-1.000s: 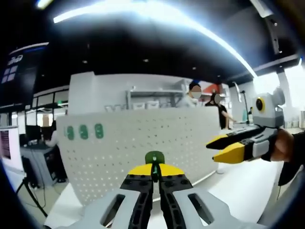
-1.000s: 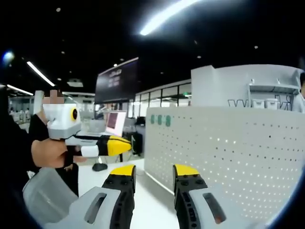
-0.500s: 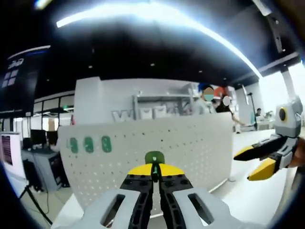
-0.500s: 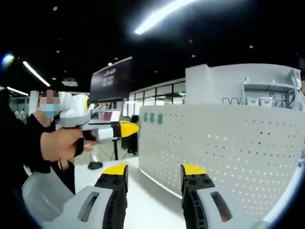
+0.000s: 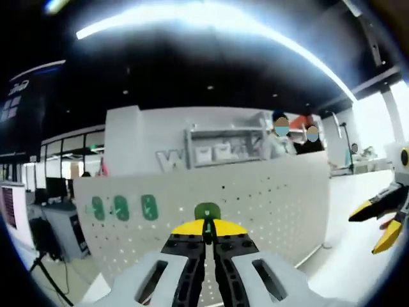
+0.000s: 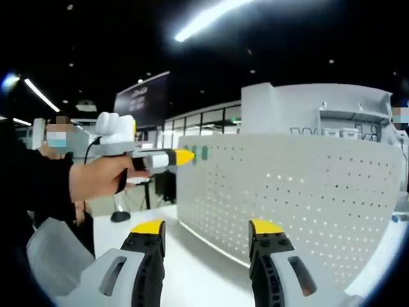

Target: Insert the hook assembly into the mounting plate slot until the hook locks in place.

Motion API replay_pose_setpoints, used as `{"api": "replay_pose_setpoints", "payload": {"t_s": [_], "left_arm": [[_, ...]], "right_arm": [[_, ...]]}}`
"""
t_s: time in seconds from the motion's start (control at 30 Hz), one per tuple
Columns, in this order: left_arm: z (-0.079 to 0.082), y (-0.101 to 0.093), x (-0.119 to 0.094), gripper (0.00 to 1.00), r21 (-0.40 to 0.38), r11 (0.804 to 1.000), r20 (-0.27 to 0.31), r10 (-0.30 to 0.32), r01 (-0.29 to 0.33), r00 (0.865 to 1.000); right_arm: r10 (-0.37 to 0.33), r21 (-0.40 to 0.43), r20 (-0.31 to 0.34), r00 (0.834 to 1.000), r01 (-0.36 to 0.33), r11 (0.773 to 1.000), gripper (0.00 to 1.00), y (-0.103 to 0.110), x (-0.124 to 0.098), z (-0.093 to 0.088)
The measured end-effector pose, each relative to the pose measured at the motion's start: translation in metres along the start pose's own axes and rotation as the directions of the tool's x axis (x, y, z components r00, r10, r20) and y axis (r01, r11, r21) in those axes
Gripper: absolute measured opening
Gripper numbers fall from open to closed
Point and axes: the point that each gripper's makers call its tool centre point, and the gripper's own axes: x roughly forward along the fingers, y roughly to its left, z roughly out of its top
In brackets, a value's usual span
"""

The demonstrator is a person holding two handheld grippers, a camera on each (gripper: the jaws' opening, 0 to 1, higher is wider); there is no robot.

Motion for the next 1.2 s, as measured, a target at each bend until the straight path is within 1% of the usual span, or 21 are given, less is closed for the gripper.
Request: {"api": "replay_pose_setpoints", "payload": {"t_s": [0.07, 0.2, 0.4, 0.5, 0.6, 0.67, 0.73, 0.87, 1.2], "left_arm": [[0.002, 0.004, 0.006, 0.03, -0.009, 1.000, 0.001, 0.007, -0.007, 1.000], [0.002, 0.014, 0.023, 0.03, 0.003, 1.000, -0.009, 0.027, -0.027, 1.000], [0.001, 0.027, 0.044, 0.03, -0.004, 0.998, -0.016, 0.057, -0.057, 0.998], [0.002, 0.030, 0.052, 0.03, -0.015, 0.998, -0.018, 0.065, -0.066, 0.998], [0.001, 0.030, 0.060, 0.03, -0.003, 0.998, -0.019, 0.068, -0.068, 0.997], [-0.001, 0.029, 0.063, 0.03, 0.003, 0.997, -0.021, 0.073, -0.073, 0.997], [-0.002, 0.029, 0.064, 0.03, -0.016, 0.997, -0.020, 0.076, -0.077, 0.997], [-0.006, 0.031, 0.066, 0.02, -0.008, 0.995, -0.018, 0.097, -0.098, 0.995], [-0.006, 0.029, 0.069, 0.02, -0.006, 0.995, -0.004, 0.101, -0.101, 0.995]], "right_arm": [[-0.005, -0.001, -0.003, 1.000, 0.005, 1.000, 0.56, -0.001, -0.001, 0.000], [-0.016, 0.000, -0.006, 1.000, 0.016, 1.000, 0.57, -0.003, -0.003, -0.001], [-0.023, 0.011, -0.028, 0.999, 0.023, 1.000, 0.57, -0.006, -0.005, -0.009], [-0.027, 0.012, -0.032, 0.999, 0.027, 1.000, 0.57, -0.007, -0.005, -0.010], [-0.035, 0.014, -0.033, 0.999, 0.035, 0.999, 0.57, -0.010, -0.007, -0.011], [-0.040, 0.014, -0.034, 0.999, 0.041, 0.999, 0.57, -0.012, -0.008, -0.011], [-0.046, 0.017, -0.034, 0.998, 0.047, 0.999, 0.57, -0.015, -0.009, -0.011], [-0.052, 0.021, -0.044, 0.998, 0.053, 0.998, 0.57, -0.016, -0.011, -0.015], [-0.056, 0.027, -0.050, 0.997, 0.057, 0.998, 0.56, -0.018, -0.012, -0.018]]}}
